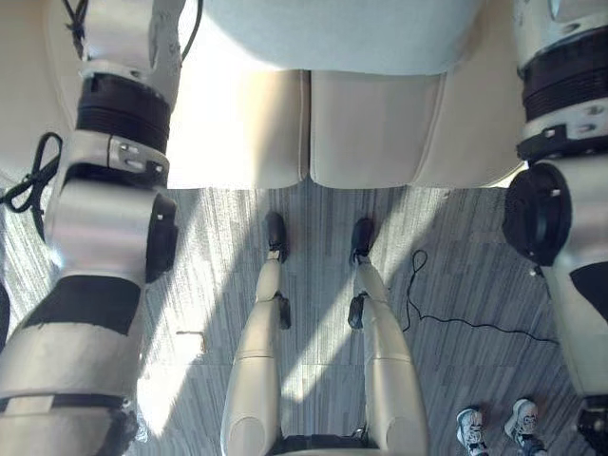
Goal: Pick up cushions and gather them together orderly.
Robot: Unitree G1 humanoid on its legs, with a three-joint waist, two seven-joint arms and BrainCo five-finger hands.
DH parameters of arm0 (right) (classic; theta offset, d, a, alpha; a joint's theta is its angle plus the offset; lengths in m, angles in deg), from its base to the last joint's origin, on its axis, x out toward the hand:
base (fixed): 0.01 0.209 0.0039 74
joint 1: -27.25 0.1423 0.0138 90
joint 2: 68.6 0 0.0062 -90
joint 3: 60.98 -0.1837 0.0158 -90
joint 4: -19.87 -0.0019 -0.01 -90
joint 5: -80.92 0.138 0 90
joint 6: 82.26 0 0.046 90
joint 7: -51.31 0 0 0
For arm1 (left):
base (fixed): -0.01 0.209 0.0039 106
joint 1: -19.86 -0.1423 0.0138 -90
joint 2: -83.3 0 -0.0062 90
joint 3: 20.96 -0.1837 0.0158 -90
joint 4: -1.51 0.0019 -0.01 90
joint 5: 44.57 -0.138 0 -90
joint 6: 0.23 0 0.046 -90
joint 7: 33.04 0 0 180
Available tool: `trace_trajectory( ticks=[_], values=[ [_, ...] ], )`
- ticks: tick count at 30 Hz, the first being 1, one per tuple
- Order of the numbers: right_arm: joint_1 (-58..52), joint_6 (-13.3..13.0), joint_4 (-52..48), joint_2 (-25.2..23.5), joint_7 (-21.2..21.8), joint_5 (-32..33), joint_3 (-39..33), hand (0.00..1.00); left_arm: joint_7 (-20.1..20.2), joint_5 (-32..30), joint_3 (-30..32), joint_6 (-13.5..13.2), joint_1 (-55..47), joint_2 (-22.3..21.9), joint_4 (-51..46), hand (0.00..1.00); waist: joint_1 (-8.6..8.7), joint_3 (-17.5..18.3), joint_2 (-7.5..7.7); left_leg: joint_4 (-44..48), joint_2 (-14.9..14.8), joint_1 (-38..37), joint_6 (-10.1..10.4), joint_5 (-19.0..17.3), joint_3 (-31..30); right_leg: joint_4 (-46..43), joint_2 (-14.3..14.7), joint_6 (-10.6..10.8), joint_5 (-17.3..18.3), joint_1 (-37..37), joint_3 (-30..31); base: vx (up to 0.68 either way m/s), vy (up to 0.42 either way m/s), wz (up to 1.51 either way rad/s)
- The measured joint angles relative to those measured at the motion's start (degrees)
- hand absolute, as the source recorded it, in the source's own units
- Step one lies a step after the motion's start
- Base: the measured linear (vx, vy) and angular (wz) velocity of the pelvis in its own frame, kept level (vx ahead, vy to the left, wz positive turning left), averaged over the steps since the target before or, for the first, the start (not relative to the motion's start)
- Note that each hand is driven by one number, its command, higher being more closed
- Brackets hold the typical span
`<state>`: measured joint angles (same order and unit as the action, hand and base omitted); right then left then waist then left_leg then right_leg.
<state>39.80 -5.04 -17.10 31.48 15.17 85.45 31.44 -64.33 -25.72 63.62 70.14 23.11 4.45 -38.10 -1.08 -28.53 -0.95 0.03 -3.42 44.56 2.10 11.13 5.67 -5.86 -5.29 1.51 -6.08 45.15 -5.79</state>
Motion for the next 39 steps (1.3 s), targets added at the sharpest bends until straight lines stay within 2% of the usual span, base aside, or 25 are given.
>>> trace_trajectory(
  ticks=[2,6,8,9,10,11,12,13,16,18,21,22,23,25,26,27,28,29,31,34,35,39],
  values=[
    [0.0,0.0,0.0,0.6,0.2,0.6,0.0,0.00,0.2,1.2,0.9,0.0,0.0,-0.4,0.0,0.00,-0.03,0.0,0.00,0.0,0.0,0.1,0.0,0.0,0.0,0.0,0.0,0.0,0.0,0.1,0.0,0.07,0.021,-0.01],
    [-1.8,-0.3,-0.8,3.5,4.5,8.7,-1.5,0.00,2.3,4.8,6.2,-0.1,-0.1,-1.5,0.1,0.00,-0.63,0.0,0.00,0.2,-0.9,-0.7,0.0,0.0,0.1,-3.8,0.2,0.1,0.3,1.0,-0.1,0.06,0.018,-0.03],
    [-5.2,-0.8,-1.4,5.1,6.6,13.7,-5.0,0.00,4.2,7.1,8.7,-0.3,-1.0,-1.5,0.1,0.00,-0.82,0.0,-0.03,0.4,-1.3,-2.2,0.0,0.0,0.1,-14.3,0.1,0.3,2.5,5.0,0.0,0.02,-0.014,0.03],
    [-9.4,-1.2,-3.0,6.5,7.5,16.6,-8.2,0.00,5.5,9.3,10.3,-1.0,-2.9,-1.4,-0.3,0.00,-0.89,0.3,-0.15,0.9,-1.4,-3.0,0.0,0.0,-0.2,-17.0,0.0,-0.4,5.8,7.8,1.4,-0.04,-0.028,0.43],
    [-13.0,-1.8,-3.8,8.0,8.0,18.8,-10.7,0.00,6.9,11.3,12.5,-1.4,-5.2,-1.1,-0.7,0.00,-0.52,0.3,0.00,2.1,-0.5,-3.6,0.7,-1.0,0.0,-5.6,-0.4,-1.3,-1.5,4.1,1.8,-0.05,-0.017,0.61],
    [-14.7,-1.8,-4.7,8.8,8.3,20.0,-11.7,0.00,7.6,12.8,13.4,-1.4,-6.7,-1.0,-1.4,0.00,-0.15,0.3,0.07,3.5,0.3,-3.9,1.2,-3.0,0.0,-2.2,-1.1,-1.6,-6.9,2.7,1.8,-0.05,0.018,0.29],
    [-16.4,-2.0,-6.1,9.6,8.9,22.1,-13.1,0.00,8.8,15.4,16.2,-2.2,-10.5,0.3,-3.8,0.00,-1.44,0.3,0.06,6.0,-1.2,-3.7,2.5,-6.5,0.7,-0.7,0.0,-1.1,-5.8,1.3,2.1,0.00,-0.030,-0.11],
    [-17.7,-2.1,-7.2,10.1,10.0,24.5,-13.5,0.00,10.0,17.7,19.7,-2.6,-13.7,1.8,-4.4,0.00,-1.51,0.3,0.04,7.1,-1.8,-3.7,2.7,-6.6,1.6,-0.5,0.4,-1.1,-5.8,0.8,2.1,0.02,-0.061,-0.35],
    [-25.2,-2.5,-12.1,11.2,12.6,28.2,-15.5,0.00,12.7,22.0,24.1,-2.6,-17.9,2.5,-5.8,0.00,-1.22,0.3,0.01,7.0,-3.1,-6.8,3.2,-7.1,1.6,-0.4,1.7,-0.8,-5.6,-2.4,1.6,0.01,-0.112,-0.12],
    [-31.2,-3.4,-16.8,11.5,14.2,29.6,-17.6,0.00,14.9,22.6,24.0,-2.6,-22.6,2.4,-9.5,0.00,-1.11,0.4,-0.06,7.3,-3.8,-9.2,3.5,-7.6,1.7,-0.4,2.4,-0.6,-5.3,-4.9,1.5,0.01,-0.092,-0.02],
    [-43.6,-5.3,-26.2,11.7,17.2,30.3,-20.9,0.00,16.6,22.7,23.9,-3.2,-32.5,1.6,-17.2,0.00,-0.90,0.7,0.09,8.5,-3.9,-12.9,3.6,-9.3,1.6,-0.4,2.5,-1.0,-1.9,-9.7,1.6,0.04,-0.067,0.11],
    [-50.0,-5.7,-29.9,11.1,18.4,30.2,-22.2,0.00,17.0,21.5,23.5,-4.0,-38.0,0.1,-20.5,0.00,-1.22,2.4,0.25,9.3,-3.9,-13.1,3.4,-10.0,1.6,-0.6,2.4,-1.4,-0.7,-10.2,1.5,0.03,-0.042,0.04],
    [-51.9,-5.9,-31.3,10.5,18.7,30.2,-22.8,0.00,17.1,21.2,23.4,-4.1,-39.7,-0.5,-21.7,0.00,-1.31,2.7,0.17,9.2,-4.0,-13.4,3.3,-10.1,1.6,-0.5,2.5,-1.4,-0.6,-10.6,1.4,0.05,-0.046,0.07],
    [-65.3,-6.4,-36.6,4.3,19.8,29.1,-25.5,0.00,17.5,18.9,20.3,-4.7,-50.0,-5.5,-25.7,0.00,-1.70,3.7,0.42,8.6,-3.9,-17.6,3.2,-10.4,1.1,-0.9,2.5,-1.3,0.9,-14.8,0.3,0.05,-0.035,0.14],
    [-67.3,-6.4,-37.0,3.3,20.0,29.0,-25.6,0.00,17.8,18.3,19.5,-4.7,-51.7,-6.3,-26.1,0.00,-1.72,4.4,0.45,8.5,-3.9,-17.7,3.3,-10.5,1.0,-1.0,2.5,-1.3,1.1,-15.0,0.2,0.05,-0.017,0.16],
    [-73.4,-6.4,-38.5,-0.4,20.5,27.7,-25.8,0.00,18.1,15.9,17.1,-4.6,-56.8,-9.4,-27.4,0.00,-1.69,6.8,0.77,8.3,-3.8,-18.0,3.5,-10.6,0.6,-1.0,2.5,-1.1,1.4,-15.3,-0.1,0.12,-0.007,0.16],
    [-79.6,-6.4,-39.3,-4.9,21.5,25.9,-25.8,0.00,18.7,13.6,14.4,-4.1,-62.2,-13.2,-28.1,0.00,-1.75,7.5,1.08,8.0,-3.7,-20.1,3.6,-10.8,0.2,-1.2,2.4,-1.2,2.0,-17.4,-0.4,0.13,-0.002,0.18],
    [-81.8,-6.3,-39.3,-6.4,21.9,25.0,-25.8,0.00,19.2,12.9,13.6,-3.6,-64.0,-14.6,-28.1,0.00,-1.74,7.5,1.12,8.0,-3.7,-21.1,3.7,-10.8,0.1,-1.4,2.3,-1.1,2.3,-18.5,-0.5,0.13,0.005,0.17],
    [-90.9,-5.2,-39.2,-13.9,24.2,21.9,-25.4,0.00,20.9,8.2,9.2,-1.5,-73.5,-19.7,-28.1,0.00,-1.82,8.5,1.86,8.1,-3.7,-25.6,3.5,-11.9,0.2,-3.0,2.1,-0.9,4.1,-22.5,-0.7,0.06,0.021,0.09],
    [-100.0,-4.4,-35.8,-20.3,26.8,17.5,-23.5,0.00,23.6,3.0,6.5,0.5,-82.8,-22.7,-25.5,0.00,-1.94,12.9,2.92,8.3,-3.6,-28.5,3.4,-13.2,0.3,-3.7,2.0,-0.8,5.7,-25.1,-0.8,0.06,0.024,0.00],
    [-101.2,-4.1,-34.1,-21.2,27.2,16.6,-23.0,0.00,24.3,2.0,6.4,0.8,-83.9,-23.2,-24.0,0.00,-1.95,13.3,2.99,8.4,-3.6,-29.7,3.3,-13.5,0.3,-3.7,2.0,-0.7,6.0,-26.3,-0.9,0.04,0.019,0.02],
    [-107.8,-1.4,-19.2,-25.9,29.7,13.4,-20.4,0.00,26.7,-3.7,7.0,3.8,-91.7,-25.2,-10.3,0.00,-1.86,20.2,2.70,7.1,-3.5,-34.9,3.8,-14.5,0.5,-2.7,1.9,0.1,7.8,-31.4,-1.3,0.03,0.012,0.00]
  ],
)
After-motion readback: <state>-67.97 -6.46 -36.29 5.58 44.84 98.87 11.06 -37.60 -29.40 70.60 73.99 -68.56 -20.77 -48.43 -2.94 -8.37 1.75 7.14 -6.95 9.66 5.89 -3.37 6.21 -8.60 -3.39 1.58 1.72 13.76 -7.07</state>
